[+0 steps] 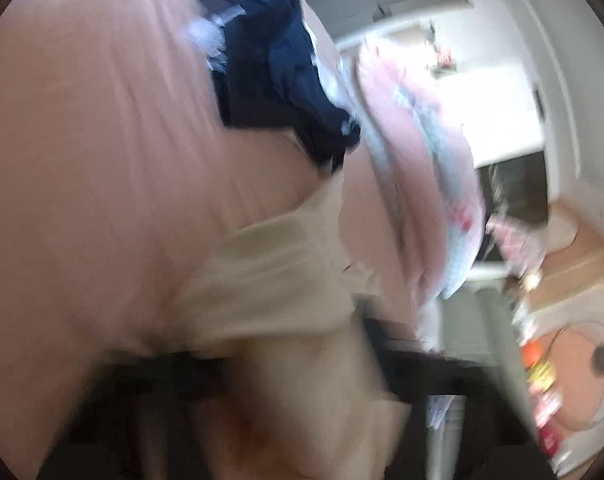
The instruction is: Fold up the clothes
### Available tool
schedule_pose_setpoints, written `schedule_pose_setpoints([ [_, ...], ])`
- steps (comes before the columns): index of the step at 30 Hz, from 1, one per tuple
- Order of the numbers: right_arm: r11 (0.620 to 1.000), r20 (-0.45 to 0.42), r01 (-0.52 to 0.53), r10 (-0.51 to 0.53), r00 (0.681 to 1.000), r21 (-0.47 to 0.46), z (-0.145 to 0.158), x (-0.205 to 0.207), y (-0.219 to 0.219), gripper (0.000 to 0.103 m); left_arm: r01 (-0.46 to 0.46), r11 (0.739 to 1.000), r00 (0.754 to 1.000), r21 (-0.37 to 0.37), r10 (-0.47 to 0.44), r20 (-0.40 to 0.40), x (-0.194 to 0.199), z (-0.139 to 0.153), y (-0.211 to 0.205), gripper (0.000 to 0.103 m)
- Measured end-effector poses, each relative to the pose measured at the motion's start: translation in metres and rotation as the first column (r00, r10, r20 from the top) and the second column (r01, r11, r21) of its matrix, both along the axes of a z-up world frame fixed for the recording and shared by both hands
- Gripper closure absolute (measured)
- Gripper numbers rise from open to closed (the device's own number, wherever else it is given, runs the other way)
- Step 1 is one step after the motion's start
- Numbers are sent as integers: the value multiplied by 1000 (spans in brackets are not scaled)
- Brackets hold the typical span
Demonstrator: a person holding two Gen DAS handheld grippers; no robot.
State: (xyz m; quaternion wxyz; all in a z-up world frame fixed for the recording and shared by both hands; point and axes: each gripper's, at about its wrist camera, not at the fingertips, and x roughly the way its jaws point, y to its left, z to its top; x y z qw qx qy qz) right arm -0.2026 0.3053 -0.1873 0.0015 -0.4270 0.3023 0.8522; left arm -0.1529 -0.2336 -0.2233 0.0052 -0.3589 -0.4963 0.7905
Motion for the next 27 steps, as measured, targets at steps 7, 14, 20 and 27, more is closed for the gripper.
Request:
schedule_pose_setpoints([
  [7,975,-96,-84,106,990,207,63,14,-14,98,214,919,976,-331,-218,23,-15,78,4,96],
  [14,981,19,-116,115,993,154,20,38,11,98,383,873,918,-303,-323,229,-12,32,-4,95],
  [20,993,32,-114,114,993,13,5,53,44,94,383,898,916,-216,-339,214,-17,26,-33,77],
  [27,995,104,-91,94,990,-39,24,81,70,67,459,849,863,-263,-354,361,1,57,-49,54],
])
